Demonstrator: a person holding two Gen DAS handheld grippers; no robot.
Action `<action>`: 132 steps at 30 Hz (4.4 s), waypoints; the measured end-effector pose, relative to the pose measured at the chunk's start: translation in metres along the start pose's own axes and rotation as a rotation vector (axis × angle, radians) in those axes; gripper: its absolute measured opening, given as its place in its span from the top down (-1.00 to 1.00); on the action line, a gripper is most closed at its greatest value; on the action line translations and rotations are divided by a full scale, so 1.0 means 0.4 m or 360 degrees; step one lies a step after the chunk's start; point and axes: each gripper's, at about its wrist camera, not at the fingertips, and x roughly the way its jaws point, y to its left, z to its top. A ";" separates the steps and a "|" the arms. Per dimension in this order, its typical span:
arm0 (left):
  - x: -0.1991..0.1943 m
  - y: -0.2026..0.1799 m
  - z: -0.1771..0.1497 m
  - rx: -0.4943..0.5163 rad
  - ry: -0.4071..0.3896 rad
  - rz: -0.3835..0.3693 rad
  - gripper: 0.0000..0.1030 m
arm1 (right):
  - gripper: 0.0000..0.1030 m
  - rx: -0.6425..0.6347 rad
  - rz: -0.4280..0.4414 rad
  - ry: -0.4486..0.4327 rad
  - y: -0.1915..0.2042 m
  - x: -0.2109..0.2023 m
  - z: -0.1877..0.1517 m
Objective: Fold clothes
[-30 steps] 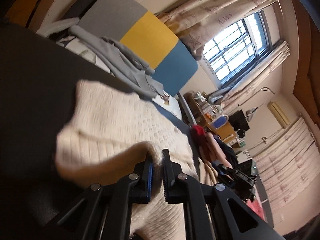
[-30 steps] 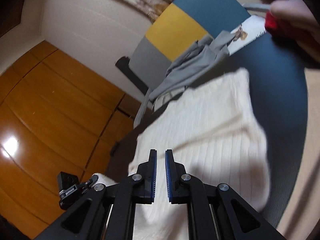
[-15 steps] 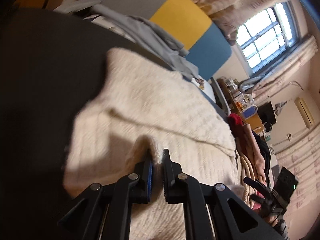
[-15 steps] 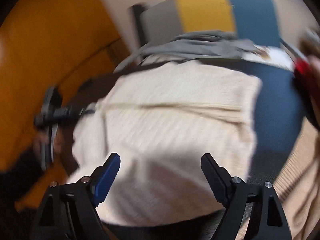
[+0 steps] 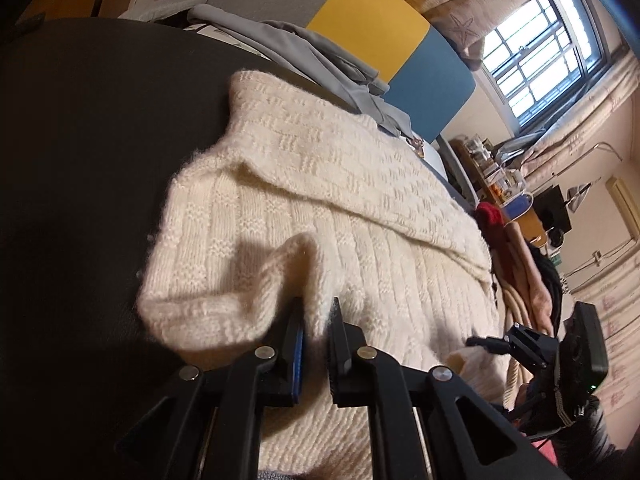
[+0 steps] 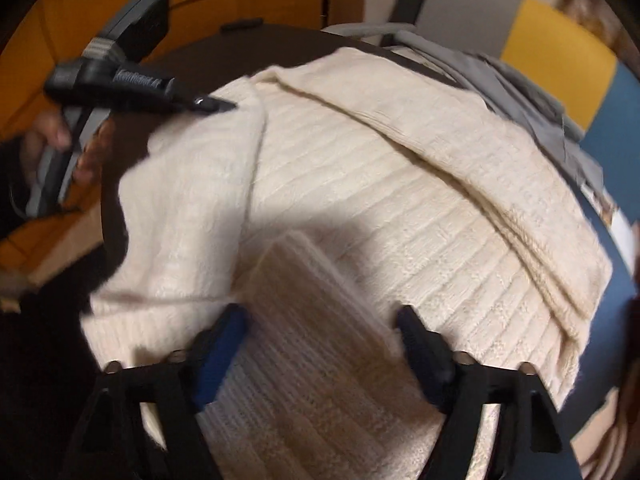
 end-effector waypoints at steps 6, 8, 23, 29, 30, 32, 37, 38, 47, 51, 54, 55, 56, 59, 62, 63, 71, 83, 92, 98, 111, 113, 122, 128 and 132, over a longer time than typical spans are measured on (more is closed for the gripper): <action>-0.018 -0.010 -0.020 0.0074 0.0001 0.0037 0.84 | 0.62 0.0052 -0.0043 -0.0077 0.023 -0.046 -0.010; -0.033 -0.019 -0.031 0.0132 0.0005 0.0031 0.84 | 0.64 0.0075 -0.0068 -0.0107 0.029 -0.065 -0.011; -0.199 -0.063 0.141 -0.0001 -0.0233 -0.0607 0.87 | 0.65 0.0479 -0.0414 -0.0588 -0.203 -0.277 0.098; -0.109 -0.055 0.280 -0.0076 -0.0263 -0.0539 0.88 | 0.65 0.0719 -0.0487 -0.0638 -0.374 -0.256 0.139; -0.092 -0.048 0.302 -0.0107 -0.0266 -0.0542 0.88 | 0.65 0.0745 -0.0505 -0.0637 -0.398 -0.250 0.145; -0.057 -0.031 0.342 -0.0179 -0.0287 -0.0543 0.88 | 0.65 0.0788 -0.0539 -0.0632 -0.439 -0.235 0.152; 0.059 0.023 0.416 -0.0311 -0.0283 -0.0461 0.88 | 0.65 0.0957 -0.0557 -0.0595 -0.543 -0.171 0.140; 0.100 0.041 0.423 -0.0334 -0.0245 -0.0396 0.88 | 0.65 0.0978 -0.0554 -0.0574 -0.555 -0.153 0.137; 0.183 0.134 0.268 -0.0401 -0.0078 -0.0279 0.89 | 0.64 0.1106 -0.0463 -0.0398 -0.559 0.016 0.024; 0.125 0.149 0.167 -0.0426 -0.0091 -0.0298 0.86 | 0.63 0.1082 -0.0450 -0.0429 -0.483 -0.012 -0.038; 0.076 0.161 0.117 -0.0542 -0.0135 -0.0371 0.78 | 0.59 0.1058 -0.0499 -0.0445 -0.429 -0.030 -0.066; 0.057 0.160 0.105 -0.0545 -0.0160 -0.0376 0.66 | 0.54 0.1025 -0.0527 -0.0445 -0.411 -0.030 -0.064; 0.037 0.158 0.093 -0.0548 -0.0184 -0.0382 0.62 | 0.52 0.1011 -0.0547 -0.0447 -0.405 -0.030 -0.064; -0.026 0.148 0.057 -0.0501 -0.0217 -0.0365 0.45 | 0.19 0.1047 -0.0572 -0.0445 -0.411 -0.031 -0.069; -0.071 0.133 0.017 -0.0417 -0.0186 -0.0325 0.22 | -0.44 0.1295 -0.0462 -0.0492 -0.461 -0.036 -0.115; -0.080 0.124 0.006 -0.0379 -0.0171 -0.0317 0.19 | -0.45 0.1319 -0.0432 -0.0515 -0.466 -0.038 -0.122; -0.087 0.103 -0.008 -0.0286 -0.0208 -0.0247 0.17 | -0.54 0.1261 -0.0505 -0.0490 -0.451 -0.032 -0.103; -0.039 0.090 0.023 -0.0250 -0.0084 -0.0351 0.28 | -0.65 0.1248 -0.0573 -0.0460 -0.446 -0.034 -0.103; -0.033 0.064 0.030 -0.0244 -0.0041 -0.0387 0.88 | -0.66 0.1250 -0.0583 -0.0456 -0.445 -0.030 -0.103; -0.047 0.014 0.117 -0.0235 -0.0132 -0.0547 0.88 | -0.67 0.1250 -0.0584 -0.0454 -0.446 -0.029 -0.103; 0.051 0.017 0.269 -0.0319 -0.0101 -0.0468 0.82 | -0.72 0.1258 -0.0594 -0.0451 -0.448 -0.028 -0.105; 0.050 0.022 0.274 -0.0302 -0.0082 -0.0425 0.61 | -0.73 0.1262 -0.0593 -0.0452 -0.449 -0.028 -0.106; -0.047 0.119 0.176 -0.0164 -0.0112 -0.0155 0.45 | -0.89 0.1317 -0.0575 -0.0444 -0.463 -0.024 -0.114; -0.083 0.176 0.081 -0.0170 -0.0098 -0.0192 0.17 | -0.90 0.1322 -0.0589 -0.0437 -0.461 -0.022 -0.113; -0.073 0.153 0.035 -0.0037 -0.0060 -0.0112 0.02 | -0.97 0.1320 -0.0628 -0.0421 -0.460 -0.023 -0.109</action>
